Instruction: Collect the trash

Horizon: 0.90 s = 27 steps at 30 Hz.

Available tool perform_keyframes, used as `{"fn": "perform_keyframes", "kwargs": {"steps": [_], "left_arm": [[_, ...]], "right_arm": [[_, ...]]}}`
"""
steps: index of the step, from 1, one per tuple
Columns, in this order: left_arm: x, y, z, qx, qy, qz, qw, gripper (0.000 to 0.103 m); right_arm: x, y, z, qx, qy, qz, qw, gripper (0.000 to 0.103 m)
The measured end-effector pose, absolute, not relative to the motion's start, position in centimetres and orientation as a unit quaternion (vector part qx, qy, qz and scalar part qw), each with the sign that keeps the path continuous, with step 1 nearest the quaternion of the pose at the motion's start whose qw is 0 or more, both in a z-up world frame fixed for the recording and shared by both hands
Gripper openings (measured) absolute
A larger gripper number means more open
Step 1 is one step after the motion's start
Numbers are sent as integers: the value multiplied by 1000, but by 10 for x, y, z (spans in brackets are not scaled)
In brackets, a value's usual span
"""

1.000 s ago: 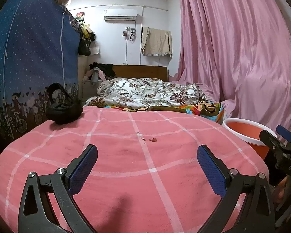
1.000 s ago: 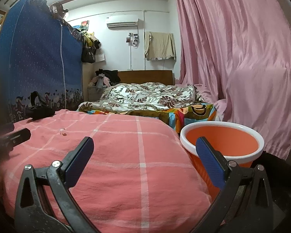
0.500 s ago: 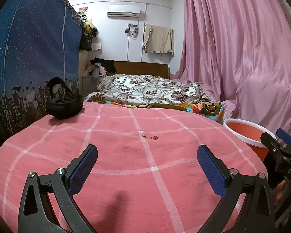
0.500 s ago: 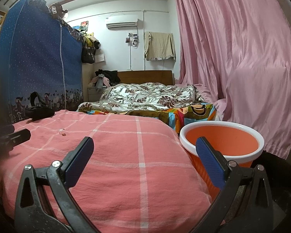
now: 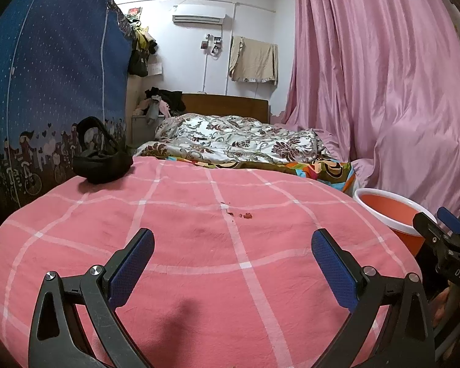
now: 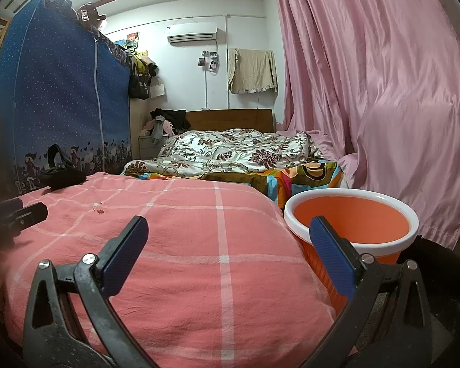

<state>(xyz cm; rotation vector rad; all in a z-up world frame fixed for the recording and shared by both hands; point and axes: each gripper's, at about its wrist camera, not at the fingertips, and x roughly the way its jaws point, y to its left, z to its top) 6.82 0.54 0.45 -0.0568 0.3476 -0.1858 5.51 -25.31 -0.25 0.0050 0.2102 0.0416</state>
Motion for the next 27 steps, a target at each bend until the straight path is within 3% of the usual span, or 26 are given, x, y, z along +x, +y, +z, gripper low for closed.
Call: {"fn": "perform_keyframes", "kwargs": {"steps": [27], "left_arm": [[68, 6, 4, -22, 174, -91, 980, 100]], "right_arm": [[54, -251, -4, 5, 104, 19, 994, 103]]}}
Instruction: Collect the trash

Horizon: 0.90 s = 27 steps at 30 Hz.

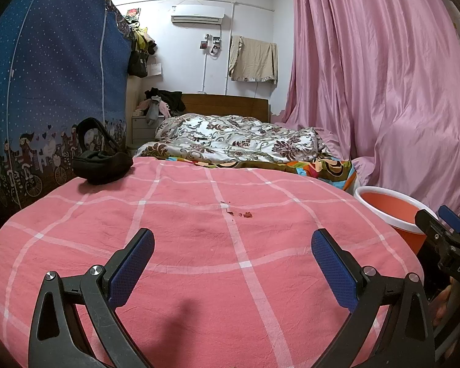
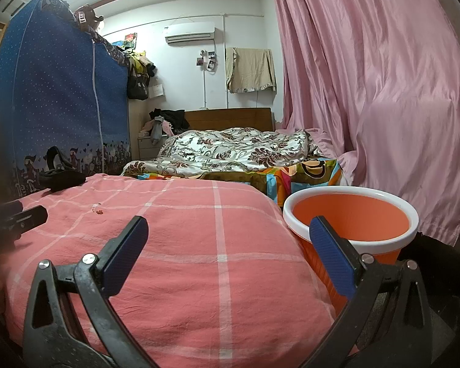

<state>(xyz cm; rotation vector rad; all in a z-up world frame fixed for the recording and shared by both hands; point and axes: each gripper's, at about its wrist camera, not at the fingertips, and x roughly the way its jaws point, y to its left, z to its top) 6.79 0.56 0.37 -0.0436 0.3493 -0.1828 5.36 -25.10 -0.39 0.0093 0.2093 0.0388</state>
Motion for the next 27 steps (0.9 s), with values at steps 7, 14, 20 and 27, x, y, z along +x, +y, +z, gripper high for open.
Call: {"fn": "perform_keyframes", "kwargs": {"steps": [7, 14, 20, 27], "left_arm": [[68, 6, 4, -23, 174, -91, 980, 100], [68, 5, 4, -22, 174, -90, 980, 100], [68, 6, 4, -22, 174, -90, 980, 100], [68, 6, 4, -21, 173, -89, 981, 100]], "right_arm": [[53, -250, -4, 6, 105, 19, 994, 103], [53, -249, -3, 6, 106, 19, 994, 103], [53, -247, -3, 7, 106, 18, 994, 103], [52, -244, -3, 7, 107, 17, 994, 103]]}}
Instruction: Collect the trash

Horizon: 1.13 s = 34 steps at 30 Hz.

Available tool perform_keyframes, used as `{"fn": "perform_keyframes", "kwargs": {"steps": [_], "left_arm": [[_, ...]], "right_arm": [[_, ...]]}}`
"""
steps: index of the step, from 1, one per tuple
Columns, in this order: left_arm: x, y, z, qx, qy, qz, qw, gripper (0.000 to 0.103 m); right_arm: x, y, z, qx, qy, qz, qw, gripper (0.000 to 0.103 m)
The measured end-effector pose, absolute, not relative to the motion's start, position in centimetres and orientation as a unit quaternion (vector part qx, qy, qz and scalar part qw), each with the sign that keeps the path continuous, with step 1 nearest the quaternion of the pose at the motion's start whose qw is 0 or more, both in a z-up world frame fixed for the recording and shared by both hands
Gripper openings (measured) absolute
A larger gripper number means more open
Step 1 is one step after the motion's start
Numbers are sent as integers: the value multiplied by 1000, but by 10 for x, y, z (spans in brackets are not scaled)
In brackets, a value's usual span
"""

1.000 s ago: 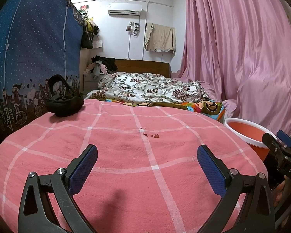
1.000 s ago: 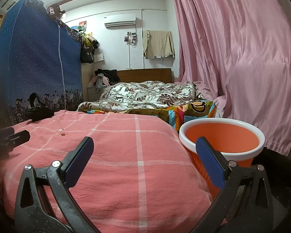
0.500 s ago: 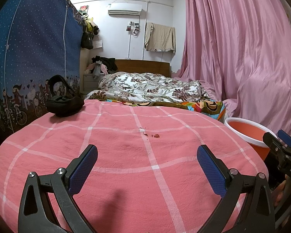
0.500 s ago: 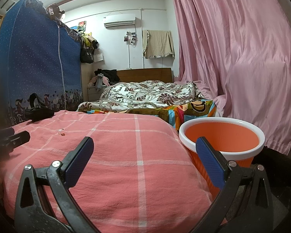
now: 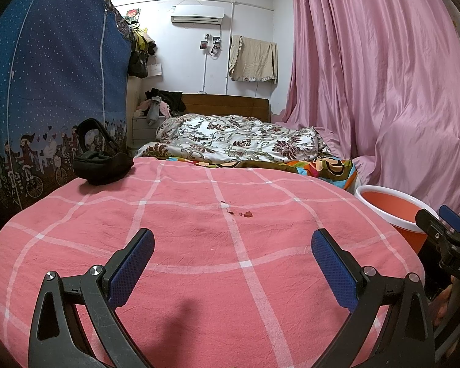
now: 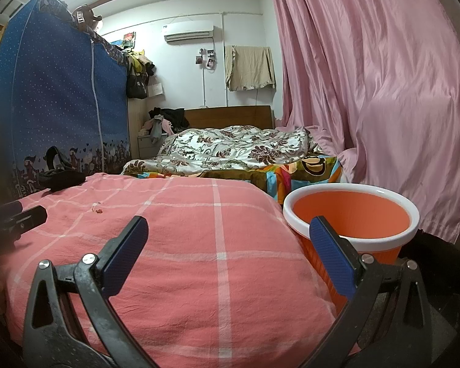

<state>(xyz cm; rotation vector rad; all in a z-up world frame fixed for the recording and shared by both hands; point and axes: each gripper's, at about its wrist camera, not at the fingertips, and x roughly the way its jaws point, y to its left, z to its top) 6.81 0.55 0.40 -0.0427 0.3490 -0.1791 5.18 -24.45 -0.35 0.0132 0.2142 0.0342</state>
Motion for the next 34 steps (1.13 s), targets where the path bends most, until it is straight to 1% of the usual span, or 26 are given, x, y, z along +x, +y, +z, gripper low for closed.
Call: {"fn": "perform_keyframes", "kwargs": {"steps": [34], "left_arm": [[73, 10, 4, -32, 197, -60, 978, 100]], "right_arm": [[46, -227, -7, 3, 116, 17, 993, 103]]}}
